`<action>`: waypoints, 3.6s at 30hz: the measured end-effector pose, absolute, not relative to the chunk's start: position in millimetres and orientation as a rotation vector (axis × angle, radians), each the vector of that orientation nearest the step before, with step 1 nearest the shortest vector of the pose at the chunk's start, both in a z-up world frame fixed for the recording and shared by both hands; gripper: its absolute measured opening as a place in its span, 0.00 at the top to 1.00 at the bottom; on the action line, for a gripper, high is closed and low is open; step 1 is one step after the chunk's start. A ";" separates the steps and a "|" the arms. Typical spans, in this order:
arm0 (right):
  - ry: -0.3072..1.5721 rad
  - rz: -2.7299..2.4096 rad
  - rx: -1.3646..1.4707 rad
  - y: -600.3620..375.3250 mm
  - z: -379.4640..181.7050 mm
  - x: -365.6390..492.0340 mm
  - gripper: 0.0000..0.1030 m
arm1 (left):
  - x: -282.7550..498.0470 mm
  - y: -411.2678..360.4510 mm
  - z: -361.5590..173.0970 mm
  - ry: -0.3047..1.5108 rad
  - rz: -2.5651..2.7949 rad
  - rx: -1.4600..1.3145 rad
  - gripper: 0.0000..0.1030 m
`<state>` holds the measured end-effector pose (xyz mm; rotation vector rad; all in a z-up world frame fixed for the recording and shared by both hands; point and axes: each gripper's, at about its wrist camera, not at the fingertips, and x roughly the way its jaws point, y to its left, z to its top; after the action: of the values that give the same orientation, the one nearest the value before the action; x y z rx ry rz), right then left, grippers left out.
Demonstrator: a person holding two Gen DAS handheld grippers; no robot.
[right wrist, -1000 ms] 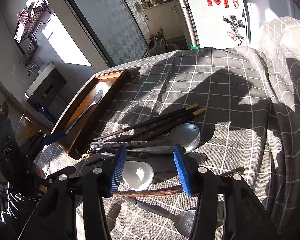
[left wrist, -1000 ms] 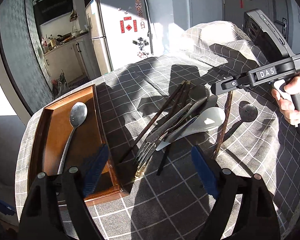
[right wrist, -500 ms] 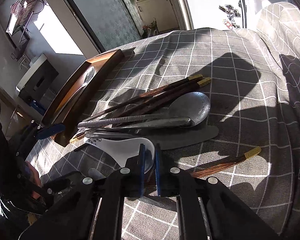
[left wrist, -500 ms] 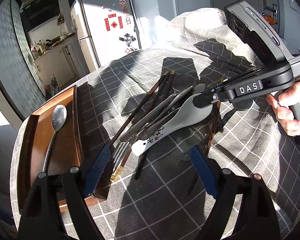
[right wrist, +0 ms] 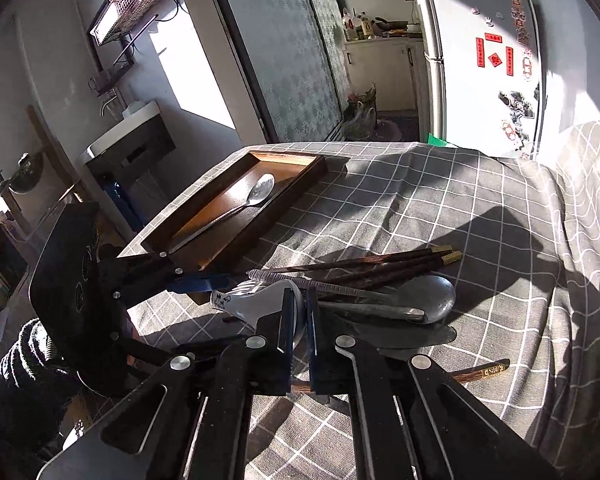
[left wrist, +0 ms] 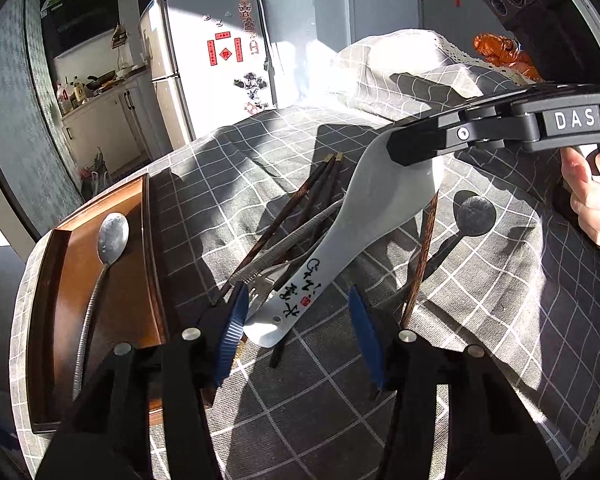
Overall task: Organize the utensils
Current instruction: 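Grasp the white ceramic spoon by its handle with the left tool, then lower the white spoon into the tray beside the dark spoon, release, then grasp a gold-tipped wooden chopstick from the pile with the left tool, then lay the chopstick lengthwise in the tray and open the left tool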
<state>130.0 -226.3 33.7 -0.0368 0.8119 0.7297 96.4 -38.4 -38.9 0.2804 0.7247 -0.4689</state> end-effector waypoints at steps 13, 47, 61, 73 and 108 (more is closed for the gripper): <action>0.832 0.908 0.000 -119.8 43.3 186.1 0.94 | 106.3 61.4 -15.6 0.732 -0.239 0.192 0.69; 0.887 0.857 0.076 -117.7 20.9 202.7 0.27 | 114.5 107.1 -32.5 0.802 -0.034 0.127 0.27; 0.907 0.482 0.159 -323.1 -3.4 122.9 0.33 | 72.7 -28.0 -23.8 0.725 -0.436 0.211 0.15; 0.913 0.487 0.244 -342.8 -10.2 113.9 0.42 | 75.7 -81.5 -66.2 0.831 -0.533 0.352 0.47; 1.010 0.694 0.400 -170.5 -3.6 165.3 0.85 | 55.8 -14.2 -21.4 0.761 -0.475 0.152 0.94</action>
<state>165.3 -170.5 -3.6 0.3996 1.0095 0.6945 55.8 -14.2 -21.4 0.1519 0.7606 -0.4752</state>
